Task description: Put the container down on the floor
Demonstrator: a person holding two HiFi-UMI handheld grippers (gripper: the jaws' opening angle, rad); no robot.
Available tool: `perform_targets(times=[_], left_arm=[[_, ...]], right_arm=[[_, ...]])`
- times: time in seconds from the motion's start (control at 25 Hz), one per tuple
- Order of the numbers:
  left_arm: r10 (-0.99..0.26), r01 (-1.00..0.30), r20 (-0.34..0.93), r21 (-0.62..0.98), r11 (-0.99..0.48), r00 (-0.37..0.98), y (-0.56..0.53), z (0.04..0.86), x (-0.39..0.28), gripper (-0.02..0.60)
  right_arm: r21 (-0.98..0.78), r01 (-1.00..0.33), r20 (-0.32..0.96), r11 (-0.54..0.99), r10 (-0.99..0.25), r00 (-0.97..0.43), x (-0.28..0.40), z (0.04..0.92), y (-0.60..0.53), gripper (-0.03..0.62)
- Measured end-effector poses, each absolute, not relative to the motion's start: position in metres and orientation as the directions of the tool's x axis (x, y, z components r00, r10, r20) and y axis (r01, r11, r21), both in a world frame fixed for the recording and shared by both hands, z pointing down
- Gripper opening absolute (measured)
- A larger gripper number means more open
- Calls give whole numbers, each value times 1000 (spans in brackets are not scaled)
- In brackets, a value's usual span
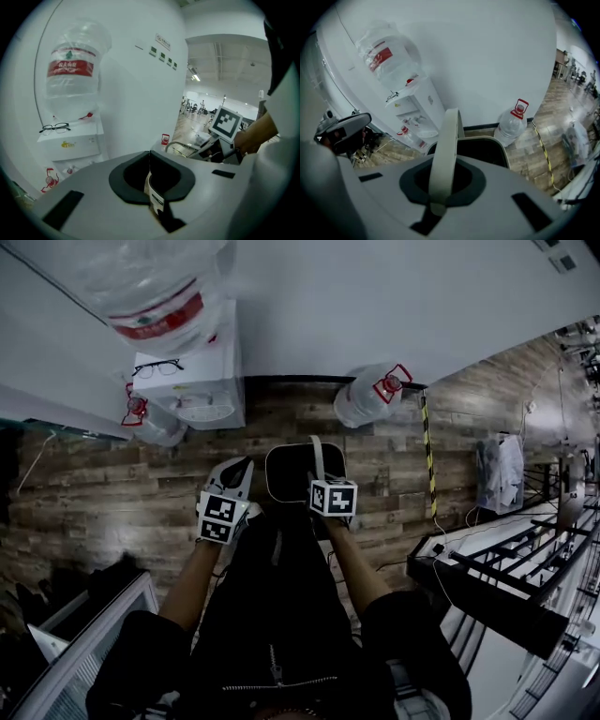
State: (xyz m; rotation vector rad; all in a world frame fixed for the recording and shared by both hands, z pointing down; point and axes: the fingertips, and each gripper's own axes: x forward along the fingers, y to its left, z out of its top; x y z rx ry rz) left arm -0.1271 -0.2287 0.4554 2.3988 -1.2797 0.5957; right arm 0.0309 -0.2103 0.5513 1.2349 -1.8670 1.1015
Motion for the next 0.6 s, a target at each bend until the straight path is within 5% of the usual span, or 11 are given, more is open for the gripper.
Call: perform_targets(times=[0.6], left_arm=[[-620, -830, 592, 164, -533, 515, -336, 568, -91, 15]], right_arm=[[-369, -922, 878, 121, -280, -388, 22, 714, -324, 11]])
